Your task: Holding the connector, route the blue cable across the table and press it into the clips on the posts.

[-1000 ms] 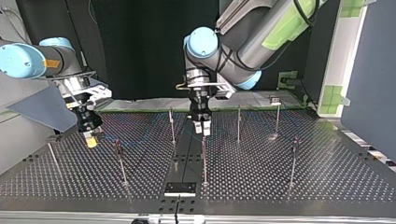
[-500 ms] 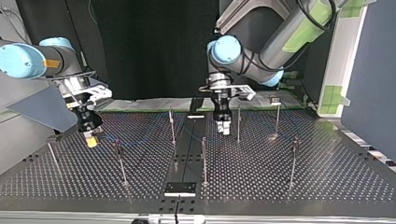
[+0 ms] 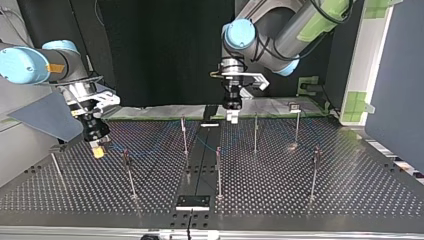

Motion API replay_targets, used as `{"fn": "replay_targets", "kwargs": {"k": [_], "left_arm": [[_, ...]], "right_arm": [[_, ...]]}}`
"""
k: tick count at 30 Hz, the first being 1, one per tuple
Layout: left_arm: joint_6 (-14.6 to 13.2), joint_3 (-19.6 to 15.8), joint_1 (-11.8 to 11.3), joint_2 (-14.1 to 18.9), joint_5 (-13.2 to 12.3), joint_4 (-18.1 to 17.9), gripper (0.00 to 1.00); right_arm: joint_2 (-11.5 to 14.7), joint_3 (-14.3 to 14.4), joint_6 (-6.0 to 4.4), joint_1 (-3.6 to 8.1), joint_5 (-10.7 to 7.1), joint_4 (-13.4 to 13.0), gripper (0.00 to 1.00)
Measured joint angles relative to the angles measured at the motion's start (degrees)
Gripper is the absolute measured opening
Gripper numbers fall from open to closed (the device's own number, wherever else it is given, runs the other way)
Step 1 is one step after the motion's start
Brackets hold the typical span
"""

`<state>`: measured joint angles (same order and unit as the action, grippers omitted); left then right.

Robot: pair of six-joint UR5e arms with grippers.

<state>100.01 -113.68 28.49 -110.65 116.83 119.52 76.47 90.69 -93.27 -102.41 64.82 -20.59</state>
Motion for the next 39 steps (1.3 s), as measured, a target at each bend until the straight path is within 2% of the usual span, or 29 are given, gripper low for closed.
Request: {"fn": "replay_targets", "kwargs": {"k": [8, 12, 16, 22, 26, 33, 39], "left_arm": [[3.56, -3.65, 3.65, 1.9, 3.62, -0.9, 1.0], [4.08, -5.6, 5.59, 1.97, 5.57, -1.02, 1.0], [3.96, -7.46, 7.45, 1.98, 7.43, -0.84, 1.0], [1.8, -10.48, 10.49, 1.99, 10.47, -0.77, 1.0], [0.9, -12.63, 12.56, 1.99, 12.6, -1.99, 1.0], [0.73, -16.12, 13.49, 1.99, 15.92, -5.3, 1.0], [0.76, -18.9, 13.51, 1.99, 16.66, -8.08, 1.0]], "right_arm": [[0.0, -0.01, 0.0, 0.0, -0.03, 0.01, 0.0], [0.0, -0.01, 0.0, 0.01, -0.02, -0.04, 0.0], [-0.01, -0.01, -0.06, 0.0, 0.0, -0.06, 0.0], [-0.03, 0.0, -0.07, 0.02, -0.02, -0.01, 0.0], [-0.03, 0.0, -0.02, 0.0, -0.03, 0.01, 0.0], [-0.08, 0.07, 0.12, -0.08, -0.02, 0.03, 0.0], [-0.4, 0.19, 0.17, -0.12, 0.04, 0.02, 0.0]]}}
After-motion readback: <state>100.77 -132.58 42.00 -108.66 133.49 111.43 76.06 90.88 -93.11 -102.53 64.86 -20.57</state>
